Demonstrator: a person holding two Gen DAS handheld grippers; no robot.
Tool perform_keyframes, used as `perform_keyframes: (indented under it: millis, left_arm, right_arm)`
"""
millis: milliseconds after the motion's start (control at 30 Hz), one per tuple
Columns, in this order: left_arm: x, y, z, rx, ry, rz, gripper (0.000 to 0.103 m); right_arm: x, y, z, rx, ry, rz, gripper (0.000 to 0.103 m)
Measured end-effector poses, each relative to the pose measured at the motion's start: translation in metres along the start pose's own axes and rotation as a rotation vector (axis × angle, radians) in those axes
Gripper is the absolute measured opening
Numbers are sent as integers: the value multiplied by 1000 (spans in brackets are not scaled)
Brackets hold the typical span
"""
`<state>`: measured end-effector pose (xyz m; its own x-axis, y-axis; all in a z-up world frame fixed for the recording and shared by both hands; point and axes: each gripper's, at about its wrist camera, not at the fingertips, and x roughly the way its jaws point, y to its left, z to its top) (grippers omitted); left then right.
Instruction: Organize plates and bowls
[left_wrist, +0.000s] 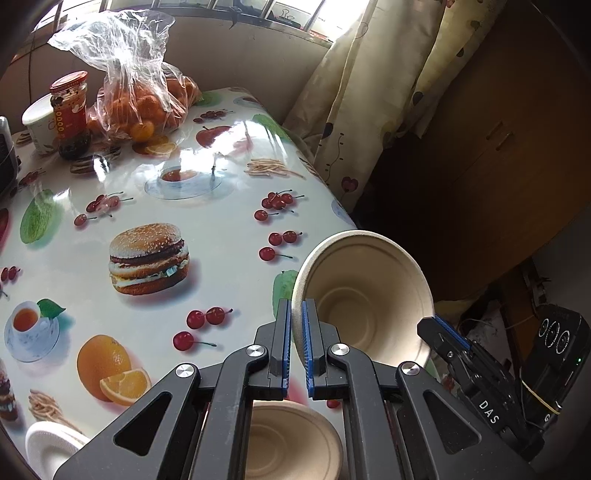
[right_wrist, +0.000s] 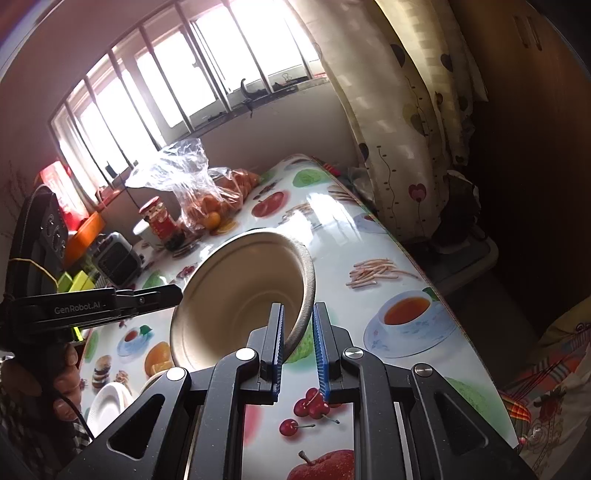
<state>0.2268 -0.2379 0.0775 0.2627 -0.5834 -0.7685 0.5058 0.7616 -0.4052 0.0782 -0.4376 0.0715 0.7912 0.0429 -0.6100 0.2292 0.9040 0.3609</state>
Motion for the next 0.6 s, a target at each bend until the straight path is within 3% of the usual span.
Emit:
perform_keyframes:
  millis: [600]
  left_arm:
    - [-46, 17, -36, -20, -54, 9, 6]
  right_arm:
    - [-24, 39, -26, -43, -8, 45, 15]
